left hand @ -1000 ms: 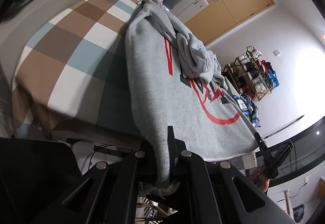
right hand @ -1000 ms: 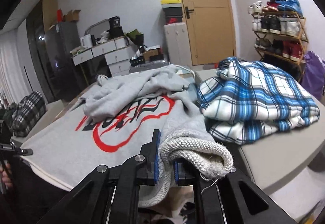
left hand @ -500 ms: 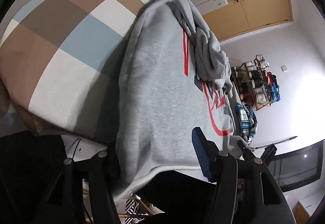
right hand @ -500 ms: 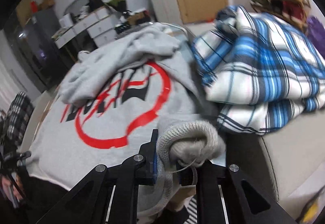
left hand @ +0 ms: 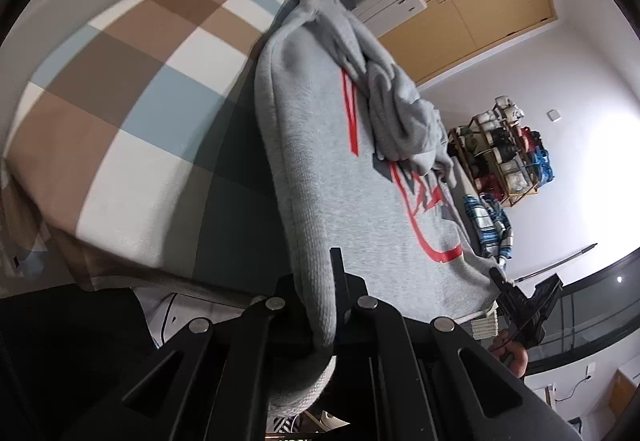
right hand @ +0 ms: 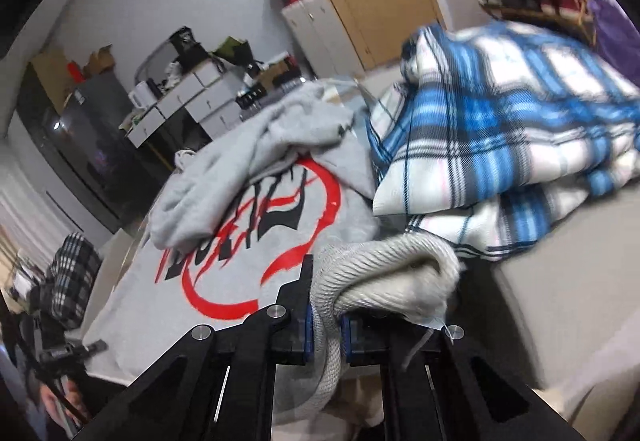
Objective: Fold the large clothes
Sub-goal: 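Lift the grey hoodie hem with both tools toward the hood, then lay the held hem over the hoodie body and open both tools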
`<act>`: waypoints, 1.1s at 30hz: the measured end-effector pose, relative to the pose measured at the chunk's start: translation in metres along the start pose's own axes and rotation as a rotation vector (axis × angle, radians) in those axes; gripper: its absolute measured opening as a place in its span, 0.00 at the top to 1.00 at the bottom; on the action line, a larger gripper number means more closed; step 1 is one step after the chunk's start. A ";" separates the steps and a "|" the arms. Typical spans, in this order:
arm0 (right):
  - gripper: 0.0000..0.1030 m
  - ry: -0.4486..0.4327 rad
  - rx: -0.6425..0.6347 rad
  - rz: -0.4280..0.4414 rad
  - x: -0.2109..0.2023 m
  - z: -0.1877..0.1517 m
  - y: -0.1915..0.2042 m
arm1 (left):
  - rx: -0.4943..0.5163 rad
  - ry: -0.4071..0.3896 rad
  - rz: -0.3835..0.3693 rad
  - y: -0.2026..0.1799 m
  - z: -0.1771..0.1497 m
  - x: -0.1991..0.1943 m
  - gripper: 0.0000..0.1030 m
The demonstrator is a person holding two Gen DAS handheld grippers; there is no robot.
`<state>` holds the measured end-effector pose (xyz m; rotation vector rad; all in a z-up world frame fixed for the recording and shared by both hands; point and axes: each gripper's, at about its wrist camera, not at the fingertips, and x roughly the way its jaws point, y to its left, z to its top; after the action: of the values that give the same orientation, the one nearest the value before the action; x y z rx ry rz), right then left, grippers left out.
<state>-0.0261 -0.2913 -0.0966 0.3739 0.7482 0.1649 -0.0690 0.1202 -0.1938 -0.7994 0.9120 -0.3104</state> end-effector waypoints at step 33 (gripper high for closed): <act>0.91 -0.041 -0.107 0.185 -0.074 0.067 0.048 | 0.113 -0.055 -0.172 -0.073 0.069 -0.040 1.00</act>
<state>-0.0338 -0.2860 0.0140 0.3434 0.6606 0.3689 -0.0315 0.1267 -0.0926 -0.7800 0.7688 -0.4842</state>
